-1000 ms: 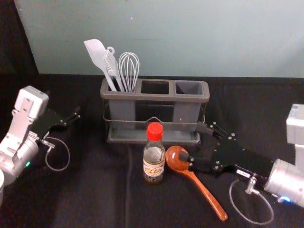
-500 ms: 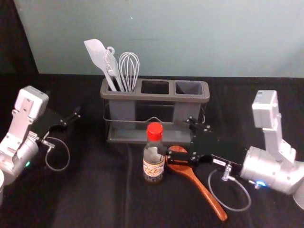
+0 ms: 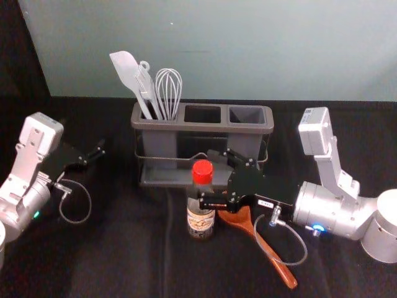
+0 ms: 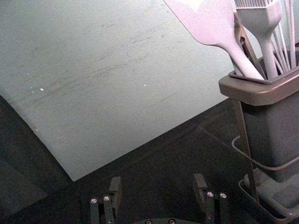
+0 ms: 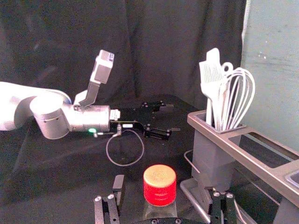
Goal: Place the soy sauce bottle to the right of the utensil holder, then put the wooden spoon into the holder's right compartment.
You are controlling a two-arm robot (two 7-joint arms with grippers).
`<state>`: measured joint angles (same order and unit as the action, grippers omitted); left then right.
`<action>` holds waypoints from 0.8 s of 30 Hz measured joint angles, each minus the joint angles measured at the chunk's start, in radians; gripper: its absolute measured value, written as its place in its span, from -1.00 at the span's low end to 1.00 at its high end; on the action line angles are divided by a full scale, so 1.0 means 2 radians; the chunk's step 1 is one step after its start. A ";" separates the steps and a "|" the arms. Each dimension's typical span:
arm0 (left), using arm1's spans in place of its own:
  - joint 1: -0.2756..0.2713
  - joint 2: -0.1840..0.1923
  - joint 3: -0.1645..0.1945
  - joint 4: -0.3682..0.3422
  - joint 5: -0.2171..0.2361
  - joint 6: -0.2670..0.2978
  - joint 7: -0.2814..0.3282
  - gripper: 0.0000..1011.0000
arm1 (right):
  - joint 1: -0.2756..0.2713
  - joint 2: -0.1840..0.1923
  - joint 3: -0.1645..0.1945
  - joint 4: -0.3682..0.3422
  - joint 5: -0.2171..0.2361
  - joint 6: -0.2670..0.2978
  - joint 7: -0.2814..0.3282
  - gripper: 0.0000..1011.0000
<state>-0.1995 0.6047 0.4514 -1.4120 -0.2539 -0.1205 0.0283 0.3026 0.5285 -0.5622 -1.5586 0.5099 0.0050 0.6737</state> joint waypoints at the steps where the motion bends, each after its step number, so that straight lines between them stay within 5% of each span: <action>1: 0.000 0.000 0.000 0.000 0.000 0.000 0.000 0.99 | 0.001 -0.001 -0.001 0.001 0.000 0.000 0.000 0.98; 19: 0.000 0.000 0.000 0.000 0.000 0.000 0.000 0.99 | 0.007 -0.005 -0.006 0.009 -0.004 -0.005 -0.004 0.98; 24: 0.000 0.000 0.000 0.000 0.000 0.000 0.000 0.99 | 0.006 -0.005 -0.005 0.009 -0.004 -0.005 -0.004 0.83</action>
<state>-0.1995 0.6047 0.4514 -1.4120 -0.2540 -0.1205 0.0283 0.3156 0.5184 -0.5730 -1.5409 0.5024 -0.0057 0.6657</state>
